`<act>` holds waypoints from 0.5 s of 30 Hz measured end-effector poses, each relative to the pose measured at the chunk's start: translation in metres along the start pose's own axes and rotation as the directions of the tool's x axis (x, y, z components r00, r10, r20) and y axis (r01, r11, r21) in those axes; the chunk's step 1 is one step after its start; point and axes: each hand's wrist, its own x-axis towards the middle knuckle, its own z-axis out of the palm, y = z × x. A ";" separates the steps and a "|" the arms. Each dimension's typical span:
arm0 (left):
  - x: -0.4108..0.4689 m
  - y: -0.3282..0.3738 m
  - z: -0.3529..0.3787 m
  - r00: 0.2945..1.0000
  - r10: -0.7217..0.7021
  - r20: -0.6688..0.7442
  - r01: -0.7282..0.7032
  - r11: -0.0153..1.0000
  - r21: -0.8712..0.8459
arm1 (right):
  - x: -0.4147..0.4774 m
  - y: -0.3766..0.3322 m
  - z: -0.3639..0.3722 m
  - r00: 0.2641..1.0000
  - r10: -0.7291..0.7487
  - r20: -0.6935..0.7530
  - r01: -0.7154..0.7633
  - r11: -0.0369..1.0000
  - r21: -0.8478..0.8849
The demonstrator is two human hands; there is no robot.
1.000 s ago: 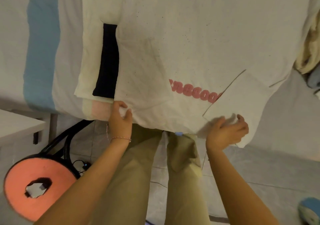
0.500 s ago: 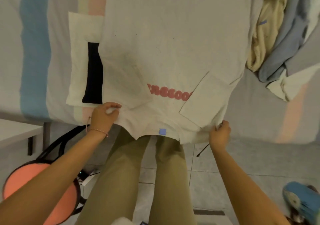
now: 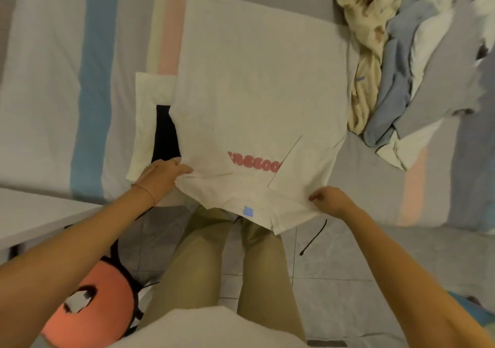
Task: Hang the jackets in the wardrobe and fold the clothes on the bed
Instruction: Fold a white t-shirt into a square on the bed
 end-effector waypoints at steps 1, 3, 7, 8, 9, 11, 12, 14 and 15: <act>-0.003 0.001 -0.005 0.998 0.030 -0.047 -0.029 0.999 0.018 | -0.004 0.001 -0.009 0.998 -0.045 -0.037 0.049 0.993 0.108; -0.005 0.004 -0.017 0.971 0.121 -0.205 -0.121 0.993 0.009 | -0.012 0.001 -0.030 0.988 -0.112 -0.107 0.141 0.935 0.325; 0.002 0.017 -0.044 0.900 0.089 -0.427 -0.142 0.985 -0.094 | -0.016 0.005 -0.069 0.978 -0.155 -0.137 0.206 0.788 0.581; 0.008 0.021 -0.055 0.893 0.077 -0.443 -0.137 0.985 -0.106 | -0.013 0.004 -0.080 0.972 -0.155 -0.177 0.226 0.815 0.534; 0.014 0.025 -0.064 0.890 0.051 -0.453 -0.122 0.984 -0.130 | -0.010 0.004 -0.089 0.967 -0.142 -0.211 0.228 0.852 0.471; 0.033 0.029 -0.083 0.880 0.012 -0.475 -0.097 0.983 -0.156 | -0.002 0.000 -0.106 0.957 -0.092 -0.276 0.193 0.911 0.365; 0.042 0.031 -0.091 0.881 0.026 -0.473 -0.113 0.981 -0.157 | 0.002 -0.001 -0.114 0.956 -0.067 -0.286 0.169 0.922 0.349; 0.057 0.039 -0.109 0.909 0.005 -0.417 -0.144 0.941 -0.305 | 0.014 -0.002 -0.132 0.959 -0.019 -0.282 0.127 0.920 0.371; 0.068 0.047 -0.124 0.931 -0.033 -0.365 -0.137 0.891 -0.432 | 0.024 -0.004 -0.146 0.958 0.002 -0.287 0.109 0.923 0.370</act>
